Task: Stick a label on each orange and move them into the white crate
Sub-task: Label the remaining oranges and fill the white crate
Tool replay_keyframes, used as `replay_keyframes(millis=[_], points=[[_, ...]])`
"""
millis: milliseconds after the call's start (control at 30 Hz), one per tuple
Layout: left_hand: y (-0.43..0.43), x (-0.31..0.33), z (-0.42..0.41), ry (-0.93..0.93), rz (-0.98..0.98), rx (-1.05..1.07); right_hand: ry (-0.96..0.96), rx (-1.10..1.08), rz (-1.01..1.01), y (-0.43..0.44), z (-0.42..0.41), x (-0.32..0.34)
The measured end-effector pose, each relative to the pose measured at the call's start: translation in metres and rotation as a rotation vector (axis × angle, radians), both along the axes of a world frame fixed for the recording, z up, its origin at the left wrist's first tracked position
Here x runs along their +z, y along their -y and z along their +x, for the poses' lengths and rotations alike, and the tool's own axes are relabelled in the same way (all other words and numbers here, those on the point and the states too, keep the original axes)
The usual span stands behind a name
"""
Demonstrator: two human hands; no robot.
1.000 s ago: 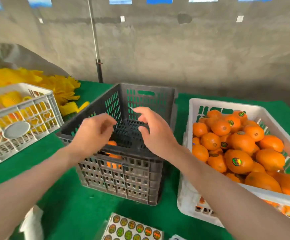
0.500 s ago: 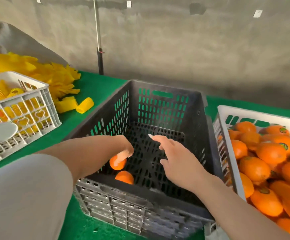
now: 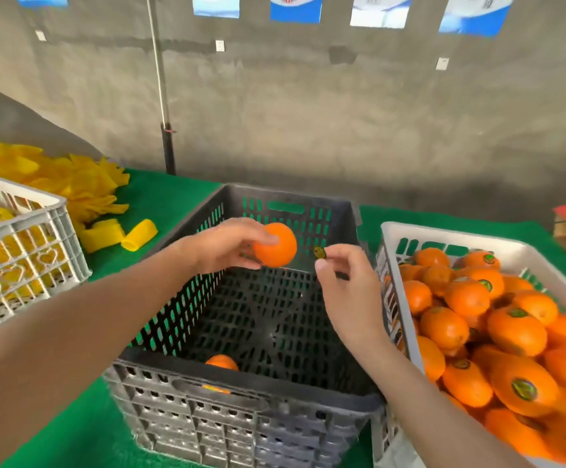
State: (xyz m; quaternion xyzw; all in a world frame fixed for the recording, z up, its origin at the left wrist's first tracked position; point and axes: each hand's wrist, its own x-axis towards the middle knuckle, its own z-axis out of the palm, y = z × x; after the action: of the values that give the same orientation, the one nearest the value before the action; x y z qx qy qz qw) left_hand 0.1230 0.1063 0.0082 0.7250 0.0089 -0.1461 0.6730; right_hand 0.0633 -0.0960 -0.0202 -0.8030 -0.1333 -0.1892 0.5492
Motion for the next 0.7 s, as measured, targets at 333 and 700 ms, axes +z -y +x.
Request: replay_keyframes(millis=[333, 700], points=[[0.091, 0.028, -0.113, -0.070, -0.652, 0.054, -0.134, 0.243, 0.242, 0.070, -0.077, 0.041], [0.203, 0.007, -0.177, -0.094, -0.722, -0.097, -0.026, 0.196, 0.084, 0.162, -0.131, 0.040]])
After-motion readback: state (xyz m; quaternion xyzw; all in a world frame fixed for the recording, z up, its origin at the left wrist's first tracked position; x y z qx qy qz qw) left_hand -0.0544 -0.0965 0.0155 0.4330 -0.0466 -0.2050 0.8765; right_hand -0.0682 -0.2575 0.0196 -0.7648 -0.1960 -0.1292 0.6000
